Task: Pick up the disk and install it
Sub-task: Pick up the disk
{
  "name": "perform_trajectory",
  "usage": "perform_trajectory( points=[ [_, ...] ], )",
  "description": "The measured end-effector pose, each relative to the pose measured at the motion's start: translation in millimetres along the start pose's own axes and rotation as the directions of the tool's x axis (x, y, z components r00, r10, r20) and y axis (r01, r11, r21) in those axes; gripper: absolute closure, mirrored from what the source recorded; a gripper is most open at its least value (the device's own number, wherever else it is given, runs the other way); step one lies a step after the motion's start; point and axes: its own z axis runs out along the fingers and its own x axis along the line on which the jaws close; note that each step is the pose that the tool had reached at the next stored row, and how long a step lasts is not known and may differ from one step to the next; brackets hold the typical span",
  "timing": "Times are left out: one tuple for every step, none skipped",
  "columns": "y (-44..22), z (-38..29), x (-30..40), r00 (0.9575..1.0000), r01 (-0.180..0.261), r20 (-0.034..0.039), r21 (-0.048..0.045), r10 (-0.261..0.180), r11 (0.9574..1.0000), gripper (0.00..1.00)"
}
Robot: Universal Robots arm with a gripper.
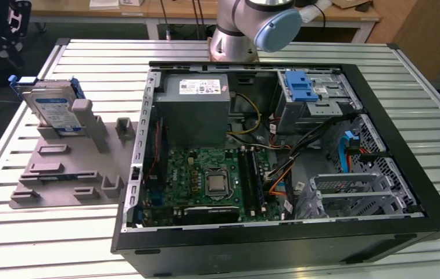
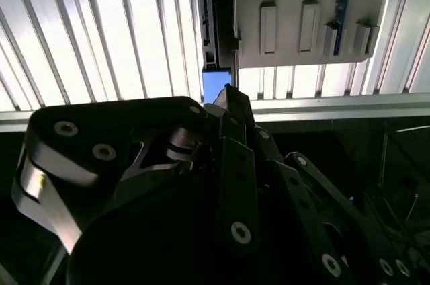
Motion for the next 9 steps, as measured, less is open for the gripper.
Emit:
perform_trajectory(
  points=[
    [0.0, 0.1, 0.0, 1.0000, 0.006, 0.0027, 0.0042, -0.006, 1.0000, 0.89],
    [-0.1, 0.1, 0.0, 0.9999, 0.011, 0.0041, 0.0067, -0.011, 0.9999, 0.89],
    [-0.1, 0.1, 0.0, 0.9998, 0.019, 0.0050, 0.0085, -0.019, 0.9998, 0.89],
    [-0.1, 0.3, 0.0, 0.9996, 0.029, 0.0059, 0.0101, -0.029, 0.9995, 0.89],
    [0.0, 0.5, 0.0, 0.9992, 0.040, 0.0065, 0.0115, -0.040, 0.9991, 0.89],
    [0.0, 0.6, 0.0, 0.9986, 0.052, 0.0067, 0.0124, -0.052, 0.9986, 0.89],
    [0.0, 0.6, 0.0, 0.9980, 0.063, 0.0069, 0.0134, -0.063, 0.9979, 0.89],
    [-0.1, 0.8, 0.0, 0.9970, 0.076, 0.0073, 0.0148, -0.076, 0.9970, 0.89],
    [0.0, 0.9, 0.0, 0.9960, 0.089, 0.0078, 0.0163, -0.089, 0.9959, 0.89]
  ],
)
